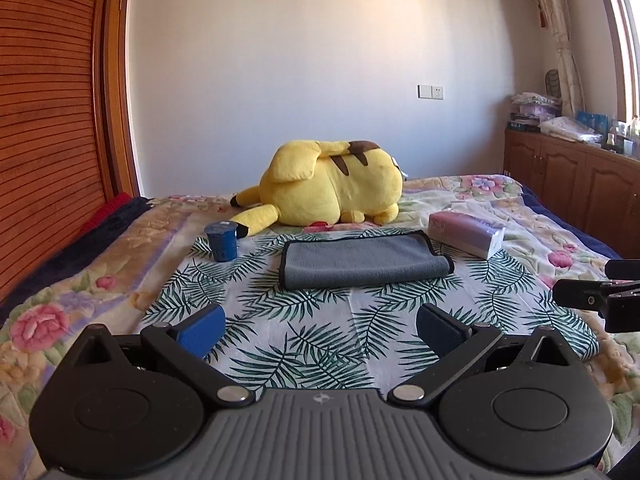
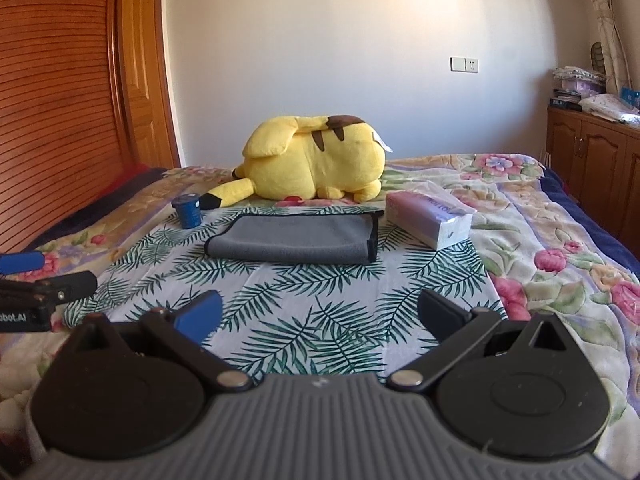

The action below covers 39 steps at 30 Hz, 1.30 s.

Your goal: Fold towel

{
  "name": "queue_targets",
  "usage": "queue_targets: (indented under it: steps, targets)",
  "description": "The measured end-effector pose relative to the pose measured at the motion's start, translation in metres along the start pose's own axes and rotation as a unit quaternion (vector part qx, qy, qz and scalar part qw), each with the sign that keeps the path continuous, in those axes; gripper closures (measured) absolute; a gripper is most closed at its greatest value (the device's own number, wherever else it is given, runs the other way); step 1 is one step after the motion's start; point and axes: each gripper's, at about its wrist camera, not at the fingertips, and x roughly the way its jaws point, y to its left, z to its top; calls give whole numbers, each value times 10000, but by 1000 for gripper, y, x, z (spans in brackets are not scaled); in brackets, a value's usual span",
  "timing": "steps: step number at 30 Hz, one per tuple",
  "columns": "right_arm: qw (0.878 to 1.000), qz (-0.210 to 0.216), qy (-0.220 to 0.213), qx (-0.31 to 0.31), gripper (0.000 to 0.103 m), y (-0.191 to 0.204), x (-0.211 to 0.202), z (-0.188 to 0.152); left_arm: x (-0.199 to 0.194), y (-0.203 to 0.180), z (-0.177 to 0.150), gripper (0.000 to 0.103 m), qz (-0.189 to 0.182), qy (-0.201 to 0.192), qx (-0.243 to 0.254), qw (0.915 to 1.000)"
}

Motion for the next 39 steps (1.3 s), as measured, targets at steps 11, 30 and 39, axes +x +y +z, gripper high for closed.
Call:
queue_targets:
  steps: [11, 30, 39]
  targets:
    - [9996, -13, -266, -136, 0, 5, -8, 1, -9, 4, -1, 16, 134, -144, -47, 9998]
    - [9981, -196, -563, -162, 0, 5, -17, 1, -17, 7, 0, 16, 109, -366, -51, 9993]
    - [9981, -194, -560, -160, 0, 5, -17, 1, -16, 5, 0, 16, 86, -353, 6, 9993]
